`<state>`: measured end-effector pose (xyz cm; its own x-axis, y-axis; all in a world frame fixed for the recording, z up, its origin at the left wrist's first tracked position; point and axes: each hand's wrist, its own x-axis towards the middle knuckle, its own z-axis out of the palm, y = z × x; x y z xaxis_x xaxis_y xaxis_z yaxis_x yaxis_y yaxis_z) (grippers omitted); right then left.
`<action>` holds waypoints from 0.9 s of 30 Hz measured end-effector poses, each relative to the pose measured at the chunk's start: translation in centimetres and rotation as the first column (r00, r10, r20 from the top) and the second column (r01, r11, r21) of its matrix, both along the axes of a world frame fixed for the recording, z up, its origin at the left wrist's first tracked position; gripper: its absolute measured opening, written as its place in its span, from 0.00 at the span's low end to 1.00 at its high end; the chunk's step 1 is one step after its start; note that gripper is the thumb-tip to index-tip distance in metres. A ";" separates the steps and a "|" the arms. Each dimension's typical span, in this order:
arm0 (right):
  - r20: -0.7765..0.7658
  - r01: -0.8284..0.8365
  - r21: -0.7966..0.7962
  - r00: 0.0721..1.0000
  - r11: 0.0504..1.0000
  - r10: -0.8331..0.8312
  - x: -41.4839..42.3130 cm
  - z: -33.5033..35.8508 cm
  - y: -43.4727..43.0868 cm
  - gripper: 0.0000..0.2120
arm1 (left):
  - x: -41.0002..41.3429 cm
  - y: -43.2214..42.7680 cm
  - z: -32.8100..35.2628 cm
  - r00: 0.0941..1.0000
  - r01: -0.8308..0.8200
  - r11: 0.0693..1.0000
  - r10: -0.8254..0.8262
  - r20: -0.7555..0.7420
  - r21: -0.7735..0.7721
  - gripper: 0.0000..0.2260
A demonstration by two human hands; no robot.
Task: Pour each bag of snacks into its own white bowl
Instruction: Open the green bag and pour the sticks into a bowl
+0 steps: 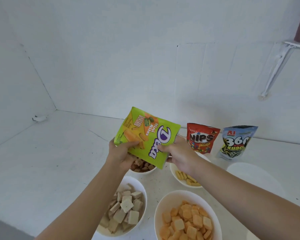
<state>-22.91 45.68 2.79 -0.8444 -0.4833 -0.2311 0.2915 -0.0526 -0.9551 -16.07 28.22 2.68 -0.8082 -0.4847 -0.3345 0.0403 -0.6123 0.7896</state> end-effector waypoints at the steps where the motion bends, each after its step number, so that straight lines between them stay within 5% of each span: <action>1: -0.011 -0.017 0.036 1.000 0.999 0.017 0.0 0.0 -0.2 0.21 | 0.7 -0.9 0.1 0.999 -0.046 0.998 0.047 0.021 -0.034 0.30; 5: -0.103 -0.120 0.221 0.984 0.968 0.146 -0.1 0.4 -1.1 0.19 | 3.7 -4.1 0.7 0.995 -0.042 0.971 0.061 0.076 -0.236 0.22; 9: -0.233 -0.206 0.377 0.922 0.903 0.308 0.1 2.1 -2.9 0.19 | 6.6 -6.6 1.2 0.964 0.178 0.803 -0.025 0.266 -0.569 0.33; 12: -0.378 -0.246 0.524 0.790 0.815 0.482 0.5 3.6 -5.1 0.17 | 8.7 -7.6 2.0 0.913 0.312 0.646 -0.001 0.409 -0.696 0.45; 16: -0.424 -0.324 0.676 0.564 0.662 0.709 2.1 5.4 -8.5 0.13 | 11.5 -9.0 3.0 0.918 0.226 0.585 0.139 0.371 -0.779 0.50; 18: -0.432 -0.328 0.738 0.441 0.590 0.786 3.3 6.2 -10.4 0.08 | 13.4 -10.2 3.6 0.918 0.202 0.464 0.217 0.332 -0.862 0.46; 23: -0.544 -0.341 0.729 0.238 0.594 0.805 7.4 7.3 -16.0 0.07 | 19.2 -12.7 6.2 0.869 0.314 0.166 0.347 0.354 -0.935 0.11; 27: -0.716 -0.341 0.594 0.189 0.728 0.672 12.2 8.5 -20.6 0.10 | 24.5 -13.4 8.7 0.888 0.190 0.104 0.406 0.216 -0.976 0.21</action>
<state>-10.67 25.12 11.28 -0.2073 -0.9502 0.2325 -0.8065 0.0315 -0.5904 8.41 14.85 11.41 -0.6693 -0.6824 0.2937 -0.4114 0.6696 0.6184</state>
